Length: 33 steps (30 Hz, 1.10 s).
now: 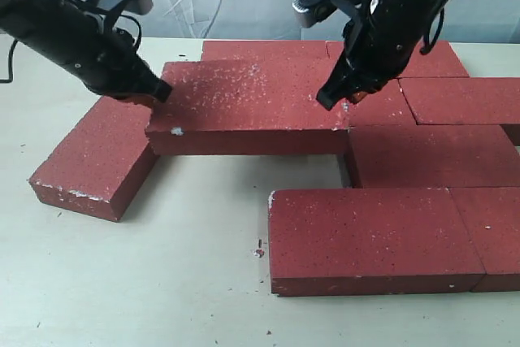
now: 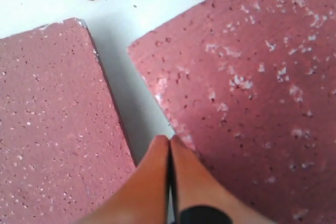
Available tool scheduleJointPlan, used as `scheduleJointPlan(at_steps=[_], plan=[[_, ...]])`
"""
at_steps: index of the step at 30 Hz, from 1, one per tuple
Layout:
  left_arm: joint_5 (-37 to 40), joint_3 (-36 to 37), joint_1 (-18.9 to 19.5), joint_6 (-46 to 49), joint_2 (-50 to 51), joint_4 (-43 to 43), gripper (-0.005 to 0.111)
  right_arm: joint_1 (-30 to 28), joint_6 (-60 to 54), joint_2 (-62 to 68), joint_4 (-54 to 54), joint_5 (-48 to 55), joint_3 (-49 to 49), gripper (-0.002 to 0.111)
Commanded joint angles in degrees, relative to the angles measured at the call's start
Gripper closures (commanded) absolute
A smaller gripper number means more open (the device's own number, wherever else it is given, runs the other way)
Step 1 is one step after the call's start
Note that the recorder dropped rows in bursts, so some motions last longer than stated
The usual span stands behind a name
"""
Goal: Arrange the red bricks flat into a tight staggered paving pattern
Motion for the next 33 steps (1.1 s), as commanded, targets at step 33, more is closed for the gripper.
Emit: scheduleJointPlan(at_steps=[33], plan=[[-5.1, 1.5, 1.7, -12.0, 4.4, 18.6, 0.107, 0.9, -16.0, 11.8, 32.8, -12.0, 1.2, 0.109]])
